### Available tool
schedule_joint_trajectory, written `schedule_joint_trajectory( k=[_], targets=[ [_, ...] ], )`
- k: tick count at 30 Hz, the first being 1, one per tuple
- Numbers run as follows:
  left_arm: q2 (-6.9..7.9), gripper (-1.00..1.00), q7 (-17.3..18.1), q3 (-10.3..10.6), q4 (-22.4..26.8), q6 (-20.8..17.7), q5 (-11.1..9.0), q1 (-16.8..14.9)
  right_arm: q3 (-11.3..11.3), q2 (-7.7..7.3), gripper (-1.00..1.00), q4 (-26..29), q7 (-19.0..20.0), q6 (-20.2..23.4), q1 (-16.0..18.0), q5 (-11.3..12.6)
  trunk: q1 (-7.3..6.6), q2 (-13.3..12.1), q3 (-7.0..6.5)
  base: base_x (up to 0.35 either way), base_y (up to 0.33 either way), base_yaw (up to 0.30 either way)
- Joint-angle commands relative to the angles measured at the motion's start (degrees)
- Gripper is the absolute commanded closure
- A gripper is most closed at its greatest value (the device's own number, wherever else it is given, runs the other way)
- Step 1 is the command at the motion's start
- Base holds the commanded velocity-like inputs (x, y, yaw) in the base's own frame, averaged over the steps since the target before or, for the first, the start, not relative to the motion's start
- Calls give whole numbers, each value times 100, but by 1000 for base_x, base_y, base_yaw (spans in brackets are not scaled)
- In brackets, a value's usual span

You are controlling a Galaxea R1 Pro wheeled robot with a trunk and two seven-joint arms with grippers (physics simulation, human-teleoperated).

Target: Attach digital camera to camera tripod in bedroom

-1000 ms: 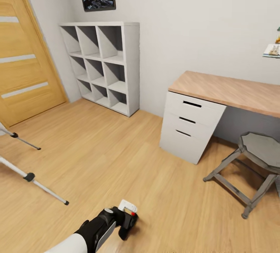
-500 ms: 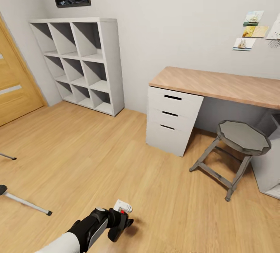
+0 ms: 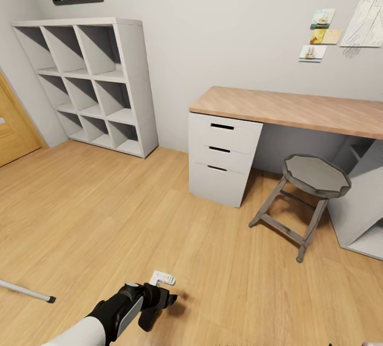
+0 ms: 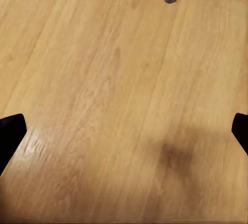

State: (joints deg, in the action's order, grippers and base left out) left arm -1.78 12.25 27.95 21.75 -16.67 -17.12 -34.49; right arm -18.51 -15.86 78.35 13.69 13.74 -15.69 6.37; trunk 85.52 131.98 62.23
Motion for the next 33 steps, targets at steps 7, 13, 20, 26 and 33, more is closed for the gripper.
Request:
schedule_joint_trajectory(
  k=[7,13,20,26,33],
  targets=[
    [20,-100,-105,1,5,-29,-59,-1,-17,-23,-100,427,32,1120,114,45,154,284,130,0,0,-18],
    [34,-100,-216,-13,5,-29,-68,2,-15,-15,-100,663,35,2366,877,50,286,525,238,0,0,-5],
    [86,-100,-214,-56,5,-29,-89,8,25,22,-100,742,21,3186,1737,52,439,806,363,0,0,-1],
    [96,-100,-170,-308,5,-38,-80,11,45,296,-100,779,-1,3808,2352,39,571,1046,471,0,0,0],
    [95,-100,-147,-402,5,-49,-74,9,58,526,-100,789,-11,4154,2667,21,628,1133,618,0,0,0]
  ],
)
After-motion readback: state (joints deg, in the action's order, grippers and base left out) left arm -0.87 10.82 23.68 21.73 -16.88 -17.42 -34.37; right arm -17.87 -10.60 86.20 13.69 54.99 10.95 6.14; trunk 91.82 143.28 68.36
